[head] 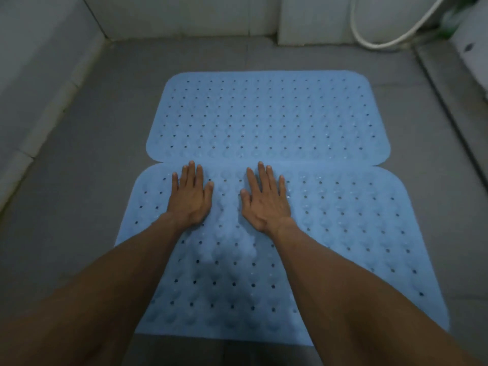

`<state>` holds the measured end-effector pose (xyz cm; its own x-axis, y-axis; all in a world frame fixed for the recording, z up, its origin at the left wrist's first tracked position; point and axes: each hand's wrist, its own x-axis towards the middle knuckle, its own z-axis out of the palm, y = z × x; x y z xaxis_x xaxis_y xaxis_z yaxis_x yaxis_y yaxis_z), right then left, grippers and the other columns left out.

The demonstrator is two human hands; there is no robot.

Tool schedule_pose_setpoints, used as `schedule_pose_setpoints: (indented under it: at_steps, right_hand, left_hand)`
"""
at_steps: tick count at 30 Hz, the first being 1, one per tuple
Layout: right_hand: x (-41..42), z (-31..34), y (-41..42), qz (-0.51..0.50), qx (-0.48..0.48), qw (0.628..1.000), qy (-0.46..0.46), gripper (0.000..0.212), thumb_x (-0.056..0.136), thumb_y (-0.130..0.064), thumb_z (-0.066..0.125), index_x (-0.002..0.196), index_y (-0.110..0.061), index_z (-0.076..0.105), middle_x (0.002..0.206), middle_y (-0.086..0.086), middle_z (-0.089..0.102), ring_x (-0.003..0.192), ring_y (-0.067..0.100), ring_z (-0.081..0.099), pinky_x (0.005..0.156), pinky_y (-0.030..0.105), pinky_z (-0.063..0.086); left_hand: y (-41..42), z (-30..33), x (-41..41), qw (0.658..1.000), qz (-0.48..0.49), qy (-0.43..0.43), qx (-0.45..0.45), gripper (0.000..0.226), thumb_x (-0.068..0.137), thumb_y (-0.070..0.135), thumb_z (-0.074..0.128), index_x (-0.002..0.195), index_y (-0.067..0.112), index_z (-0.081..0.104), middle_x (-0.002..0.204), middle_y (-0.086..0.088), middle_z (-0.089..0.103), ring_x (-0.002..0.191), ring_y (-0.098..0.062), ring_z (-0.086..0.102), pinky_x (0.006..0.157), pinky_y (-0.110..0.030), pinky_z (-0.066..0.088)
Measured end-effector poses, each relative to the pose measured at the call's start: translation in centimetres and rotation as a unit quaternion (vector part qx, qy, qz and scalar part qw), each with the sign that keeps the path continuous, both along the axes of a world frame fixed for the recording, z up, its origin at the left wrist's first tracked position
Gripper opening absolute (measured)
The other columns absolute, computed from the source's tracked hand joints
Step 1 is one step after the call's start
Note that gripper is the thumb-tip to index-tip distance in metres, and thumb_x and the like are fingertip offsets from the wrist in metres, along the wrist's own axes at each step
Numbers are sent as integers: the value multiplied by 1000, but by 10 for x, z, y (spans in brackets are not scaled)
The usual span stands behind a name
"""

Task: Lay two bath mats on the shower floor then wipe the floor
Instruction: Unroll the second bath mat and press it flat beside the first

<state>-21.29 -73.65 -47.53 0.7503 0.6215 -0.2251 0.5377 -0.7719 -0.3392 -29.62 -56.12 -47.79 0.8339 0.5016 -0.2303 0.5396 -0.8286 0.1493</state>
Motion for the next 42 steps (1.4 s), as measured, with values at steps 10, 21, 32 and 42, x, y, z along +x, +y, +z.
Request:
schedule_pose_setpoints:
  at_steps: [10,21,32,42]
  right_hand:
    - [75,1,-151,-86,-38,995,-46,62,104,-45,17,160,-22,0,167,4,-14,152,20,-18,121,45,-16]
    - [105,-41,-186,-98,-16,990,-98,62,103,-47,13,160,-22,6,168,3,-1,154,19,-7,124,49,-7]
    - [109,-38,-184,-95,-22,991,-94,63,103,-49,9,160,-22,6,168,4,-1,154,20,-8,124,51,-3]
    - [109,-33,-182,-100,-19,991,-85,62,104,-43,25,160,-19,11,168,6,3,155,21,-4,123,54,1]
  left_hand:
    - [-154,-12,73,994,-70,-73,-29,63,104,41,18,155,6,6,163,-11,-4,151,-22,-6,121,-42,-11]
    - [-204,-47,112,994,-62,-95,-6,67,102,46,13,155,9,0,163,-7,-8,150,-18,-11,122,-45,-6]
    - [-204,-38,115,993,-66,-93,4,66,102,45,16,155,8,6,164,-9,1,151,-20,-5,123,-47,2]
    - [-207,-32,118,995,-57,-77,13,68,101,43,27,155,6,8,164,-10,1,151,-21,-4,122,-49,6]
